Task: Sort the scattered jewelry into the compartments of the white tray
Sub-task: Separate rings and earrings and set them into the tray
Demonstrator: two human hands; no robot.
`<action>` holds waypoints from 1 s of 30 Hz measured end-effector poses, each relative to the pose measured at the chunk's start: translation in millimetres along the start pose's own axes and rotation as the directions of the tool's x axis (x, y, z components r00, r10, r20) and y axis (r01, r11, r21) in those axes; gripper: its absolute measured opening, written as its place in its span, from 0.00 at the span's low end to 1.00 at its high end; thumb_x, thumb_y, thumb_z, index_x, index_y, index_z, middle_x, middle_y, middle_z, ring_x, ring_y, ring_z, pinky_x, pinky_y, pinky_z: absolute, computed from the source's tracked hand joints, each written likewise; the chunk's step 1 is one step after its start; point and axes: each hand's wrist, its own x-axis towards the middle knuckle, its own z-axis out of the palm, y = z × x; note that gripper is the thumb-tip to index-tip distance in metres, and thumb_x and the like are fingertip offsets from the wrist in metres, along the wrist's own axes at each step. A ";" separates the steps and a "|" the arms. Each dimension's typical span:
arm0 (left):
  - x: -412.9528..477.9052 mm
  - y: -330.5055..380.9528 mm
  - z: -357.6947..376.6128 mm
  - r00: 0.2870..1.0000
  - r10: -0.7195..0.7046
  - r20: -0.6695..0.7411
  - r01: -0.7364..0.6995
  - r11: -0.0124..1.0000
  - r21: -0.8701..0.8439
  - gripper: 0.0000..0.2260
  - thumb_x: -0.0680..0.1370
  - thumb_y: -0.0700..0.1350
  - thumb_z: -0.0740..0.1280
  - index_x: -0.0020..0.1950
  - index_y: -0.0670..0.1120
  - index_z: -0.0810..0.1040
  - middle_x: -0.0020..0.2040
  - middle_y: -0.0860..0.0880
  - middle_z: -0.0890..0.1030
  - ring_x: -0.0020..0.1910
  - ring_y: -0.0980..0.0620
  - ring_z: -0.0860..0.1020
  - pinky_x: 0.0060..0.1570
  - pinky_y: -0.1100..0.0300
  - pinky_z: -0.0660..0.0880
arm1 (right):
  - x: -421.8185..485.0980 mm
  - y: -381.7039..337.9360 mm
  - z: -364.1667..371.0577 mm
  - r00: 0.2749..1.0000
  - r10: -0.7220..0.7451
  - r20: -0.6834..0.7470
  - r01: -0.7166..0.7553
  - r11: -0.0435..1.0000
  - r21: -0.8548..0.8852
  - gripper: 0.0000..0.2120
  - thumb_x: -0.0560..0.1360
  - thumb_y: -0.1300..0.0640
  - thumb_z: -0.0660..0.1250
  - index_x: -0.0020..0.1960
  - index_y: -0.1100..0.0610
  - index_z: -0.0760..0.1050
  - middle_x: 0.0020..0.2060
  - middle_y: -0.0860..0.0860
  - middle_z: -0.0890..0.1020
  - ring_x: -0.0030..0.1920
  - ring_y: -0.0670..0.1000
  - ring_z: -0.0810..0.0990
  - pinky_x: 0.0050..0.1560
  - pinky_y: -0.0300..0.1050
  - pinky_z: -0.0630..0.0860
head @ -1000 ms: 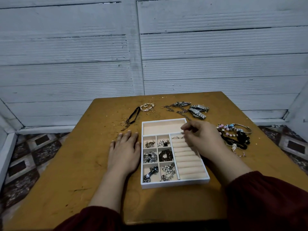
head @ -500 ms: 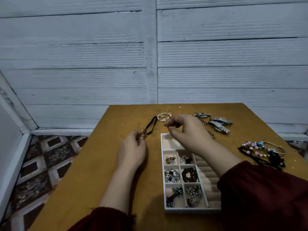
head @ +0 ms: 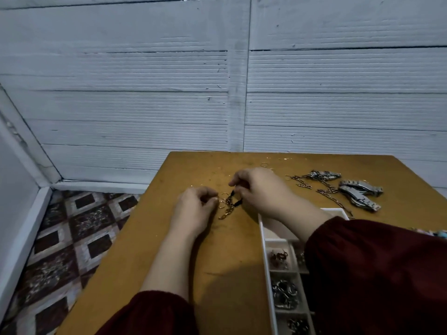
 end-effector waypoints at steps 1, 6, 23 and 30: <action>1.4 -1.0 -0.1 1.000 0.011 0.014 -0.011 1.000 0.008 0.06 0.75 0.44 0.71 0.51 0.49 0.83 0.44 0.53 0.81 0.48 0.53 0.78 0.48 0.64 0.70 | 5.6 -0.4 2.2 1.000 0.005 0.025 -0.004 1.000 -0.027 0.08 0.75 0.56 0.65 0.53 0.48 0.79 0.48 0.48 0.84 0.52 0.51 0.80 0.54 0.49 0.76; 1.9 -3.6 -0.8 0.996 0.055 0.066 -0.059 0.996 0.064 0.06 0.74 0.46 0.72 0.50 0.50 0.84 0.39 0.52 0.80 0.41 0.55 0.77 0.39 0.67 0.66 | 25.2 -4.7 8.3 0.998 -0.002 0.059 0.008 0.995 -0.103 0.06 0.75 0.54 0.67 0.52 0.48 0.79 0.49 0.50 0.83 0.52 0.53 0.80 0.53 0.49 0.76; 4.1 -3.3 6.8 0.991 0.102 0.089 -0.119 0.971 0.206 0.10 0.74 0.47 0.68 0.55 0.51 0.81 0.51 0.45 0.76 0.54 0.44 0.74 0.59 0.51 0.71 | 35.6 -4.4 20.1 0.992 0.048 0.116 -0.031 0.989 -0.147 0.07 0.74 0.56 0.66 0.51 0.48 0.80 0.49 0.51 0.83 0.53 0.54 0.79 0.52 0.45 0.75; 4.3 -2.5 6.3 0.993 0.091 0.071 -0.099 0.989 0.108 0.05 0.72 0.44 0.70 0.46 0.52 0.77 0.44 0.50 0.78 0.49 0.47 0.76 0.53 0.50 0.73 | 40.7 -6.7 18.7 0.984 0.077 0.161 -0.045 0.980 -0.192 0.04 0.72 0.51 0.70 0.47 0.48 0.81 0.46 0.48 0.83 0.50 0.52 0.80 0.47 0.43 0.74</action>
